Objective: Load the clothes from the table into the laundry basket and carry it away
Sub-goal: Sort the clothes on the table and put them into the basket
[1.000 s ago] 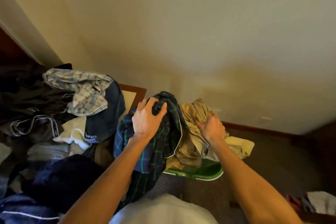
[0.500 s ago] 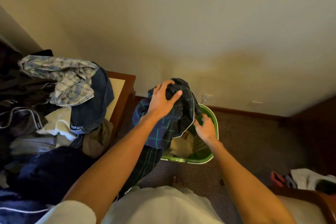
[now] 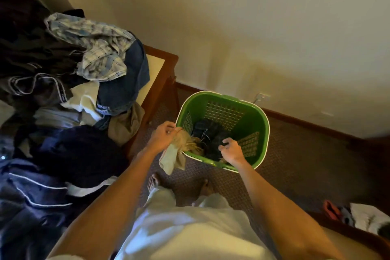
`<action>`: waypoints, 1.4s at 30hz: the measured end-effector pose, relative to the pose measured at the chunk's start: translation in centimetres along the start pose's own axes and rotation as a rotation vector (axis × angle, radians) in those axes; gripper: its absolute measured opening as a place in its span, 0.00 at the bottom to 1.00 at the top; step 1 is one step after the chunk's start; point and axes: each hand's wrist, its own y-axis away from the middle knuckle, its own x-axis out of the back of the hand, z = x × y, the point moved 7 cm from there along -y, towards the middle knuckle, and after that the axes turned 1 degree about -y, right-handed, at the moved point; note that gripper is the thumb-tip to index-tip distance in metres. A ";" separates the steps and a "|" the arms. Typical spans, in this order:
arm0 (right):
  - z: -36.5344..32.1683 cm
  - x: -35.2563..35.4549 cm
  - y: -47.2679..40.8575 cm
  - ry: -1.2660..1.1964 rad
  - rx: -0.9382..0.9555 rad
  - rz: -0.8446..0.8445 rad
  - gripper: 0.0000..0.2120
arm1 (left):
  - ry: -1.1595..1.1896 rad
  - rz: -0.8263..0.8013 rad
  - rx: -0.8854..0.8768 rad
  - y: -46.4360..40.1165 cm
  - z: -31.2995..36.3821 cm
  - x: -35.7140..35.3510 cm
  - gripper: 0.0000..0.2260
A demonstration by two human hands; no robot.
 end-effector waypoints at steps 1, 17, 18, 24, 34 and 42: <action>0.0 -1.0 -0.1 0.023 -0.003 -0.026 0.17 | 0.005 0.001 0.037 0.0 -1.4 -0.4 0.06; -2.2 -17.8 -11.8 0.151 0.247 -0.143 0.35 | 0.196 -0.004 0.316 -10.8 -17.5 -11.2 0.39; -2.2 -18.5 -11.7 0.208 0.254 -0.120 0.36 | 0.183 0.005 0.317 -11.8 -19.0 -12.1 0.39; -0.9 -17.0 -10.4 -0.026 0.273 0.100 0.09 | 0.023 0.118 0.234 -7.0 -10.9 -9.3 0.09; -4.0 2.8 -3.0 -0.480 0.210 0.294 0.09 | 0.098 -0.195 -0.084 -0.9 3.3 -8.6 0.23; -1.8 5.4 -4.9 -0.089 -0.020 0.231 0.17 | 0.045 -0.051 0.045 1.4 1.9 -7.7 0.26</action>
